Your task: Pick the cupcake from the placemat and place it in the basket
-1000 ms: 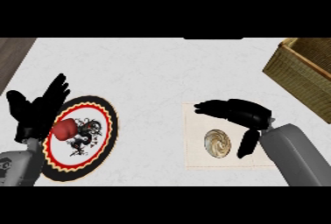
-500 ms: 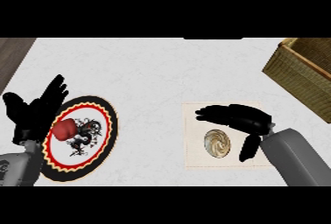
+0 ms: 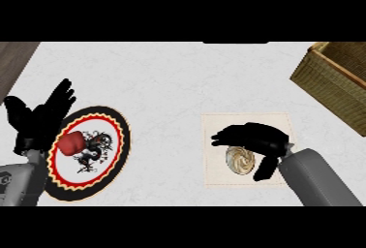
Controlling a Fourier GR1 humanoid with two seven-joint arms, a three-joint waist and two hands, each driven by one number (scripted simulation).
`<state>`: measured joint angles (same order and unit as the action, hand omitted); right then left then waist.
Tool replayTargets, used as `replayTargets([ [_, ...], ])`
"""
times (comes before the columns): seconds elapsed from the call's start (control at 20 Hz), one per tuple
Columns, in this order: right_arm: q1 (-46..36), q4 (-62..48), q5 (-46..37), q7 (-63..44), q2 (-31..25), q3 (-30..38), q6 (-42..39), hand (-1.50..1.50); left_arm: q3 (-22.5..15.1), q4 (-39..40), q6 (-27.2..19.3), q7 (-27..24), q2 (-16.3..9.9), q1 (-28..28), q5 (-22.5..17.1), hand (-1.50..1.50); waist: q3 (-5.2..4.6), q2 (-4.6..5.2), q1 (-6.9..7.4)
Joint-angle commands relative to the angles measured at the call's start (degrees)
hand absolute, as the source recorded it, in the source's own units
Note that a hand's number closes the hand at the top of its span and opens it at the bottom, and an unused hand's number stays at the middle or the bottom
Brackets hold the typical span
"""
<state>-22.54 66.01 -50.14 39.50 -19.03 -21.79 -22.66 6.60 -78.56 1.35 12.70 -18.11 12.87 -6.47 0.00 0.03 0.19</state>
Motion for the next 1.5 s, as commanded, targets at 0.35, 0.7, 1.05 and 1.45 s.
replayTargets([
  [0.35, -0.6, -5.4, -9.5, 6.0, 2.6, -1.3, 5.8, 1.5, 1.7, 3.8, 1.2, -2.0, 0.9, 1.7, 2.0, 0.0, 0.0, 0.07, -0.04],
  [0.7, 0.5, -3.3, -9.8, -7.9, 8.8, 2.2, 4.3, 1.5, 0.3, -1.0, 0.7, 1.3, 2.6, -0.1, 2.0, 0.0, -0.01, -0.08, -0.23],
  [1.05, -4.0, -5.7, -4.9, -43.4, 17.1, 24.5, 11.6, 1.5, 2.1, -1.0, 0.2, 0.1, 0.9, -1.9, 2.2, 0.0, -0.26, -0.47, -2.04],
  [1.45, -19.4, 2.3, 8.5, -65.2, 19.0, 25.8, 35.5, 1.5, -0.6, -0.4, 1.8, 0.2, 2.9, 0.5, 2.0, 0.0, 0.05, -0.38, 3.56],
])
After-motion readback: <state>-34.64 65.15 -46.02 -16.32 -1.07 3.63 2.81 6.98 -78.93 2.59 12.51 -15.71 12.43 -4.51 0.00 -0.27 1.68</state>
